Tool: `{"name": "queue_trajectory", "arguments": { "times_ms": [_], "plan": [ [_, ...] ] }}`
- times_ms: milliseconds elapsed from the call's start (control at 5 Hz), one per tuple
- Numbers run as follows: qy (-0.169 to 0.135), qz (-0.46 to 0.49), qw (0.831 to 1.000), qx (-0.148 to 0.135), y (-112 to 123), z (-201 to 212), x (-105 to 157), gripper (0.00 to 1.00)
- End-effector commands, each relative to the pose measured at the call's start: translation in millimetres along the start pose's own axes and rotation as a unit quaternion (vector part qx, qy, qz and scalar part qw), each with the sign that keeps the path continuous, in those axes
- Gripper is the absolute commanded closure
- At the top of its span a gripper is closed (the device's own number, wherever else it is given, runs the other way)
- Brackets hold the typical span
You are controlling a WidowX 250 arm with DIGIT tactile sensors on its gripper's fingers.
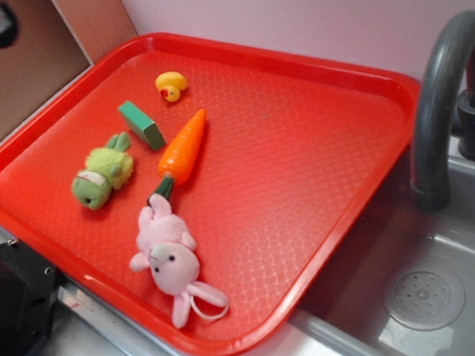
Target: Grab the carrot.
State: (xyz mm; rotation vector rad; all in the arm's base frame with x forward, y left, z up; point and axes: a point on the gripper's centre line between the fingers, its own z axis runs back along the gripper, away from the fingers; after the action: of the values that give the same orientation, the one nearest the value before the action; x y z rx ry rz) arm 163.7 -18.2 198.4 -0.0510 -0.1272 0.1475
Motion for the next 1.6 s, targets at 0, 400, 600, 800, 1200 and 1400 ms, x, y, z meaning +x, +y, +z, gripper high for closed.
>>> {"name": "queue_trajectory", "arguments": {
  "times_ms": [0, 400, 600, 800, 1200, 1400],
  "plan": [
    [0.004, 0.091, 0.996, 0.023, -11.3, -64.2, 58.0, 0.0],
    [0.059, 0.145, 0.988, 0.018, -12.4, -122.5, 84.6, 0.0],
    [0.082, 0.134, 0.987, 0.025, -15.9, -142.1, 81.9, 0.0],
    [0.096, 0.124, 0.987, 0.031, -19.0, -154.6, 68.9, 0.0],
    [0.127, 0.101, 0.986, 0.034, -23.3, -178.9, 53.3, 0.0],
    [0.143, 0.096, 0.985, 0.029, -27.1, -186.1, 44.9, 0.0]
  ]
}}
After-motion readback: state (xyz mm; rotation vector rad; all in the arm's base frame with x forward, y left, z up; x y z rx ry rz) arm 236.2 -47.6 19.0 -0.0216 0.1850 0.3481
